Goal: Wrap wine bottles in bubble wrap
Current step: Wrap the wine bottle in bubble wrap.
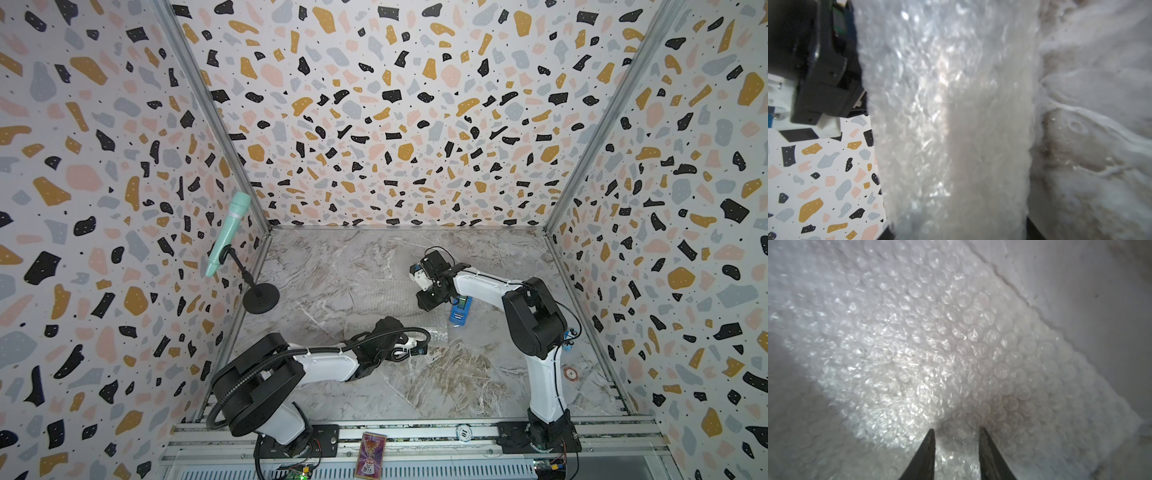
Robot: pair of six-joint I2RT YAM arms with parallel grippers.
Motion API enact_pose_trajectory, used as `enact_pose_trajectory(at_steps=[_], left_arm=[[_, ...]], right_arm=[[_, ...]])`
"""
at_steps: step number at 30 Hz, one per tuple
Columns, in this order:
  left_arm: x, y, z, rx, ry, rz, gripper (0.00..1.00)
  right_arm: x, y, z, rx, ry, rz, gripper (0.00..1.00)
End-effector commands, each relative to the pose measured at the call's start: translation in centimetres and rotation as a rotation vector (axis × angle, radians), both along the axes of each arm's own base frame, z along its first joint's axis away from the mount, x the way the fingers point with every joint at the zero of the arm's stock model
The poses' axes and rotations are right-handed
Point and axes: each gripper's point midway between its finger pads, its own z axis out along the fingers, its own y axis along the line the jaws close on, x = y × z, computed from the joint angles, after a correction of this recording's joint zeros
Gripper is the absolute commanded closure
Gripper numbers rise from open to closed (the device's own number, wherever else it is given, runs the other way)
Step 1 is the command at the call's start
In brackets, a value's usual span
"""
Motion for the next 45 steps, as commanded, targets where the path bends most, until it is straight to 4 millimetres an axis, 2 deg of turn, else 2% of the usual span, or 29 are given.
enact_pose_trajectory(at_steps=[1,6,11,14,19,25,30,37,45], left_arm=[[-1.5,-0.9,0.7,0.001,0.082,-0.066,0.86],[-3.6,-1.6,-0.3,0.036,0.249,-0.131,0.89],[-4.4,-2.1,-1.1,0.071,0.39,-0.109,0.96],[-4.9,-1.9,-1.7,0.083,0.461,-0.082,0.97],[-4.5,-1.9,-1.6,0.058,0.568,0.041,1.0],[-4.3,-2.1,-0.2,0.018,0.595,0.112,1.0],[-5.3,-2.7,0.4,-0.01,0.688,0.14,1.0],[-7.6,-2.4,-1.9,0.049,0.88,0.159,1.0],[-8.2,-1.6,-3.0,0.038,1.035,0.222,1.0]], right_arm=[[-2.6,0.0,-2.5,0.01,0.101,0.047,0.68],[-4.1,1.1,-2.0,0.073,0.077,0.137,0.68],[-4.8,0.7,-1.2,0.093,0.034,0.165,0.69],[-4.5,0.1,-0.6,0.097,0.014,0.158,0.68],[-3.9,-0.7,0.2,0.123,-0.004,0.126,0.68],[-3.2,-3.0,-1.3,0.084,0.026,0.012,0.68],[-3.0,-4.1,-1.9,0.059,0.013,-0.065,0.69],[-2.9,-3.7,-1.0,0.106,-0.016,-0.068,0.69],[-2.1,-3.8,1.5,0.19,-0.081,-0.067,0.68]])
